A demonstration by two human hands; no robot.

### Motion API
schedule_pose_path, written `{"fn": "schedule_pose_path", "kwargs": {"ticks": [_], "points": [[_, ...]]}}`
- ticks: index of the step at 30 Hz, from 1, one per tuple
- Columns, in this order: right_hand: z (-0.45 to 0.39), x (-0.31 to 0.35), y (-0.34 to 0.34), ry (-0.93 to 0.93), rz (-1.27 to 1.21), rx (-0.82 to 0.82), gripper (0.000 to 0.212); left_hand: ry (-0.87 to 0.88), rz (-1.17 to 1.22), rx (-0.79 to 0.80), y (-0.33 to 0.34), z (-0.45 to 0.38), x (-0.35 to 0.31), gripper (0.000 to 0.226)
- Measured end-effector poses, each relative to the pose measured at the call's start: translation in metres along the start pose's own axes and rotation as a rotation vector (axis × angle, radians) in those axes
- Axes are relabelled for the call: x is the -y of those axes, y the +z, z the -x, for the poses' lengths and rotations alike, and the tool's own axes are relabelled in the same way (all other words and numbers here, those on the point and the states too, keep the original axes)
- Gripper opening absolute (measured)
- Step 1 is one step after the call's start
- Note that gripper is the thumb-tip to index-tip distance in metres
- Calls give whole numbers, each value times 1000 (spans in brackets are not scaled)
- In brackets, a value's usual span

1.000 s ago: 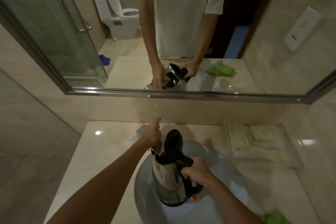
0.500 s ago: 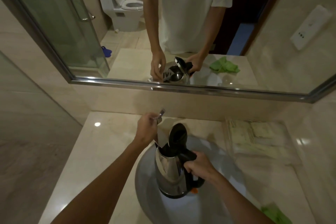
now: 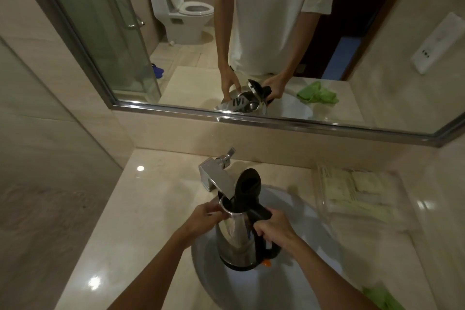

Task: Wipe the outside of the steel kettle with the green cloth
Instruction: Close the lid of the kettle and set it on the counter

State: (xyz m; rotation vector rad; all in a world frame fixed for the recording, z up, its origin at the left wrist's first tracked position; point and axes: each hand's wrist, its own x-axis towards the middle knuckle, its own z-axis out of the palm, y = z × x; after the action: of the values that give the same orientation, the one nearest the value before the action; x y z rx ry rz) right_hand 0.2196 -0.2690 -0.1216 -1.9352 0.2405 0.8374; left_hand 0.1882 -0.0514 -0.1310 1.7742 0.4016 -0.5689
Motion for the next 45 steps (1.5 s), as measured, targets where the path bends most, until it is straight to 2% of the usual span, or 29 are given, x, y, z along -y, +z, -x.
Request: {"fn": "schedule_pose_path", "kwargs": {"ticks": [3,8,25,45], "points": [[-1,-2,-1,7,5,3,30,9,3,8,0,1,-3,18],[-2,0,-2,-4,-2,-3,21,23,-1,11,-1,2,-4,19],[-2,-4,-1,-15,-7,3,19,48,8,23,0,4,0,20],[-3,-1,0,-23,-8,12,22,-4,11,10,1,0,0,20]]}}
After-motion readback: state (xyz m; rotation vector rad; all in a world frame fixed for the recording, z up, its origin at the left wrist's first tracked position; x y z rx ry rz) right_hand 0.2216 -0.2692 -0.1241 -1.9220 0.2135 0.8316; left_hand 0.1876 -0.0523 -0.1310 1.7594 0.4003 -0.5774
